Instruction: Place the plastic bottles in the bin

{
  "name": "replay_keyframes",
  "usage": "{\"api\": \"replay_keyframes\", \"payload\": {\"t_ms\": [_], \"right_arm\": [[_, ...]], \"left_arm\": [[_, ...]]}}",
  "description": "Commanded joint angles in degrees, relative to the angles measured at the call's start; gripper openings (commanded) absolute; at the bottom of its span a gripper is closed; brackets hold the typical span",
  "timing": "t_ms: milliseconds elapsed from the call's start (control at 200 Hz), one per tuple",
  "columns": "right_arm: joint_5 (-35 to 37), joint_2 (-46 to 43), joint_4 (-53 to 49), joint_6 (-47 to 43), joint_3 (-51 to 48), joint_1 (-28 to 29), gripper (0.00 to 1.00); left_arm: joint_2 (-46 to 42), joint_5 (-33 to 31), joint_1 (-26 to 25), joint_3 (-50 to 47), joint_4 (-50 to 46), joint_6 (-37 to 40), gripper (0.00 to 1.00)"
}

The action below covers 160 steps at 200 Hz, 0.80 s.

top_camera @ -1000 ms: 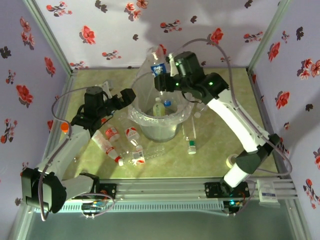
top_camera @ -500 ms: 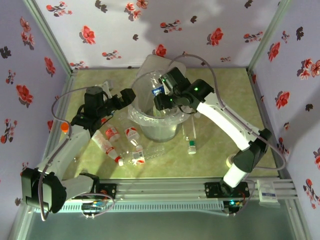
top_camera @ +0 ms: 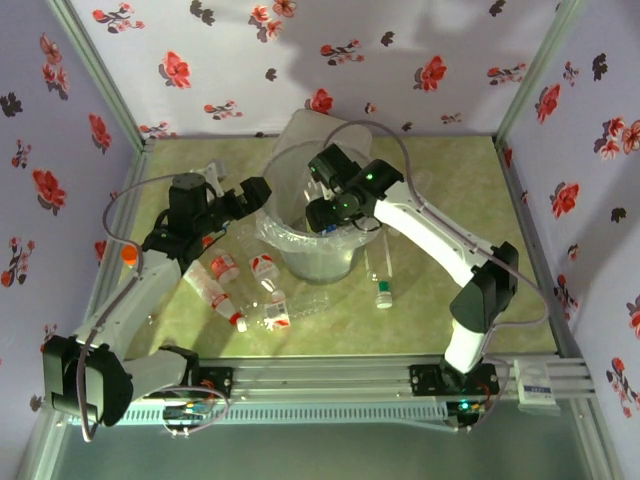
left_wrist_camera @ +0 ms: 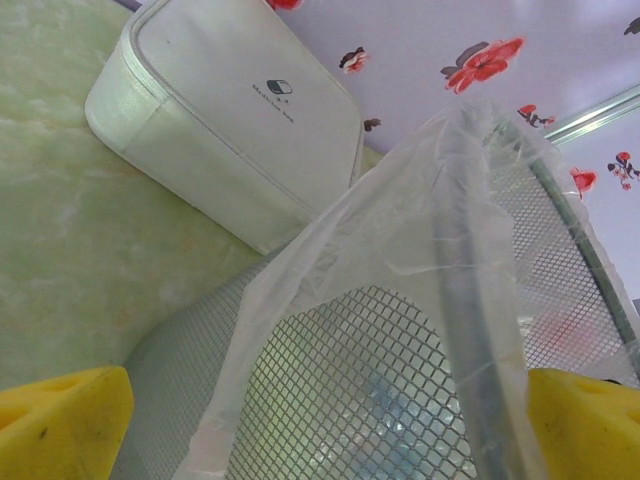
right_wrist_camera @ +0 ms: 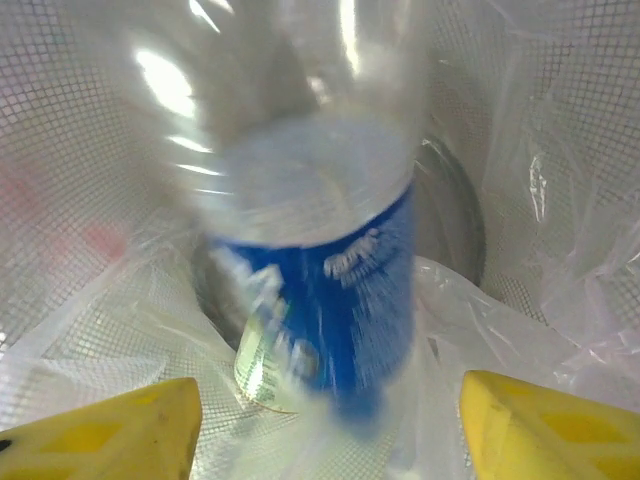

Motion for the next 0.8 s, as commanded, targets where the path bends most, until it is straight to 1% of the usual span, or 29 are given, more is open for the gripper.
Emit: {"api": "replay_keyframes", "payload": {"t_ms": [0, 125, 350, 495, 565, 675, 795], "right_arm": [[0.01, -0.10, -1.05, -0.31, 1.59, -0.47, 0.74], [0.44, -0.11, -1.22, -0.49, 3.33, -0.73, 0.78], [0.93, -0.91, -1.82, -1.30, 8.46, -1.20, 0.80], [2.29, -3.33, -1.51, -1.68, 10.64, -2.00, 0.82], [3.45, -5.38, -1.00, -1.24, 10.69, -3.01, 0.84], [6.59, -9.62, 0.03, -0.05, 9.19, -5.40, 0.91], [9.43, -14.99, 1.15, 1.54, 5.40, -10.27, 0.97]], "left_arm": [[-0.85, -0.92, 0.25, -0.87, 1.35, 0.08, 0.99], [-0.87, -0.93, 0.23, -1.05, 1.43, 0.08, 1.00], [-0.65, -0.93, 0.25, -1.08, 1.51, 0.07, 0.99], [-0.80, -0.93, 0.28, -1.02, 1.36, 0.07, 1.00], [-0.65, -0.93, 0.28, -1.05, 1.28, 0.12, 1.00], [-0.42, -0.93, 0.23, -0.92, 1.26, 0.09, 0.99], [0.05, -0.93, 0.24, -0.73, 1.27, 0.19, 1.00]]}}
